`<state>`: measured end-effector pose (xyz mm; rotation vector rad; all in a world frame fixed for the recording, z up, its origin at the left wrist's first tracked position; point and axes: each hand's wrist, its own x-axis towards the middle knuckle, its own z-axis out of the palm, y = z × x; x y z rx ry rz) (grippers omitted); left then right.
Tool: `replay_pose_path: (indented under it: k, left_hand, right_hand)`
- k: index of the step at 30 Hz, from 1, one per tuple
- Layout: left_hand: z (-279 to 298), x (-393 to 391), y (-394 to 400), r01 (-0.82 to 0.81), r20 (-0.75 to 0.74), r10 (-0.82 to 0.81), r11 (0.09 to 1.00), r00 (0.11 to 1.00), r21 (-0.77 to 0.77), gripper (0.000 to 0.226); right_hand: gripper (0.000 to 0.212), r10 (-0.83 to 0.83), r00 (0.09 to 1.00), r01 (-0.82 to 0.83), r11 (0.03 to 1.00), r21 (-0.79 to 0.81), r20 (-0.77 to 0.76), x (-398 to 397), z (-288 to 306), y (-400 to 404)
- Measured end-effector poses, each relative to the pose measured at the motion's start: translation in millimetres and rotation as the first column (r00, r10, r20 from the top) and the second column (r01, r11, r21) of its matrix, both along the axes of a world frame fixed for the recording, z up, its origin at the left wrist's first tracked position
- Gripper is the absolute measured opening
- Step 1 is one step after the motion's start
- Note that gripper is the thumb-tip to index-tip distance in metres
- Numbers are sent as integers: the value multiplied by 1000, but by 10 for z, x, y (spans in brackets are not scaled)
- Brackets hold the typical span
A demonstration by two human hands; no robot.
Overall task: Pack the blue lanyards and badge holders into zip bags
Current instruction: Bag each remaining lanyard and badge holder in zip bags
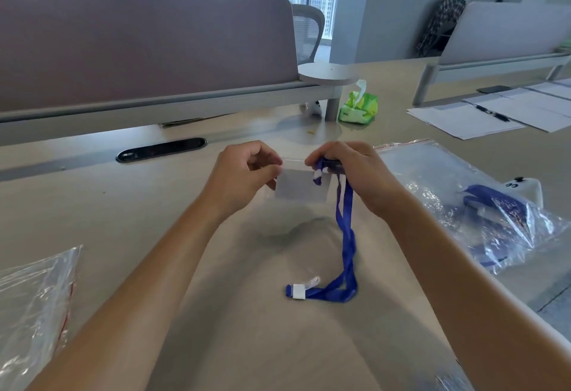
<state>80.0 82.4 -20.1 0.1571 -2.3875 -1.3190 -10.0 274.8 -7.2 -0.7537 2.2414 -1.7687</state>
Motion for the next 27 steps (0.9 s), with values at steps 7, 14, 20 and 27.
replay_pose_path:
  k: [7, 14, 20, 27]
  left_hand:
    - [246, 115, -64, -20, -68, 21, 1000, 997, 20, 5]
    - [405, 242, -140, 73, -119, -64, 995, 991, 74, 9]
    - [436, 251, -176, 12, -154, 4, 995, 988, 103, 10]
    - [320, 243, -253, -123, -130, 113, 989, 985, -76, 5]
  right_hand:
    - [19, 70, 951, -25, 988, 150, -301, 133, 338, -58]
    - [16, 49, 902, 42, 979, 201, -428, 150, 579, -69]
    - [22, -5, 893, 77, 987, 143, -449, 239, 495, -83]
    - [25, -199, 933, 229, 971, 68, -300, 222, 298, -117]
